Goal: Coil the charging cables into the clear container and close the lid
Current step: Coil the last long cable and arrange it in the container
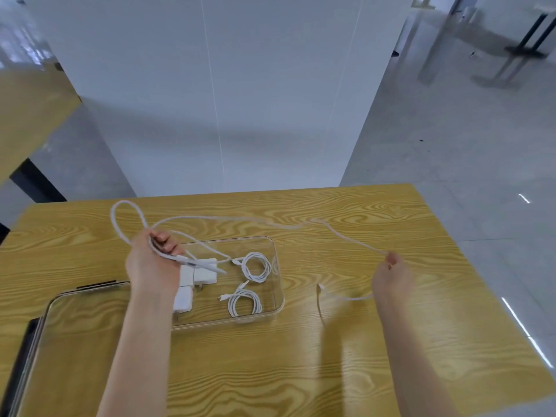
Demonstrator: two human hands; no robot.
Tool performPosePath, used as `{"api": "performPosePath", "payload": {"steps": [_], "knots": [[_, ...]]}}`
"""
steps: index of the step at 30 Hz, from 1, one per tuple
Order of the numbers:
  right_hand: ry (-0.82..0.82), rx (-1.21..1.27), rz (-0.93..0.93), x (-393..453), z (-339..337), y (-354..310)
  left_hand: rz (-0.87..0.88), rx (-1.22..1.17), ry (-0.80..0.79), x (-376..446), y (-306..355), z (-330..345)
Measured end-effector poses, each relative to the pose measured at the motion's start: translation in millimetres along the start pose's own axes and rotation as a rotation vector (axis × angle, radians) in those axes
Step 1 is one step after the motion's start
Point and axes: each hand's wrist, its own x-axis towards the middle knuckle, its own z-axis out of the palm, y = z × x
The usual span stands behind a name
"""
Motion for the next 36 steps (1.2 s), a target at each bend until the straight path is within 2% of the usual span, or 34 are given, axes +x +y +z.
{"api": "performPosePath", "payload": {"steps": [3,5,10,12,15,17,20,24,27,32,36], "knots": [[0.015,-0.114,-0.017,7.8,1.3,5.0,0.079,-0.100,0.063,1.2,21.7,-10.1],[-0.014,-0.228,-0.069,4.5,3.1,2.1,0.095,-0.049,0.037,0.2,25.2,-12.8],[-0.328,-0.688,-0.137,-7.0,6.8,-10.1,-0.107,0.400,-0.236,-11.5,3.0,3.0],[-0.327,-0.734,-0.138,-8.9,5.4,-11.3,-0.151,0.537,-0.347,-26.0,-9.8,11.3],[-0.271,-0.482,-0.208,-16.6,1.5,-24.2,-0.195,0.619,-0.499,-44.6,-27.4,21.7],[-0.338,-0.247,-0.327,-22.7,-1.7,-41.8,-0.216,0.659,-0.591,-52.2,-36.7,27.6],[-0.559,-0.028,-0.467,-40.2,-6.8,-77.3,-0.197,0.734,-0.675,-61.8,-49.4,36.0],[-0.907,0.309,-0.396,-76.8,-12.6,-105.8,-0.146,0.773,-0.715,-70.5,-58.8,43.7],[-1.042,0.288,-0.395,-85.4,-11.7,-109.2,-0.114,0.758,-0.698,-70.1,-57.3,43.4],[-1.012,0.265,-0.419,-69.9,-9.5,-94.9,-0.122,0.687,-0.607,-68.3,-52.6,40.0],[-0.968,0.035,-0.393,-49.7,-6.5,-76.6,-0.138,0.551,-0.524,-64.6,-44.6,38.5]]}}
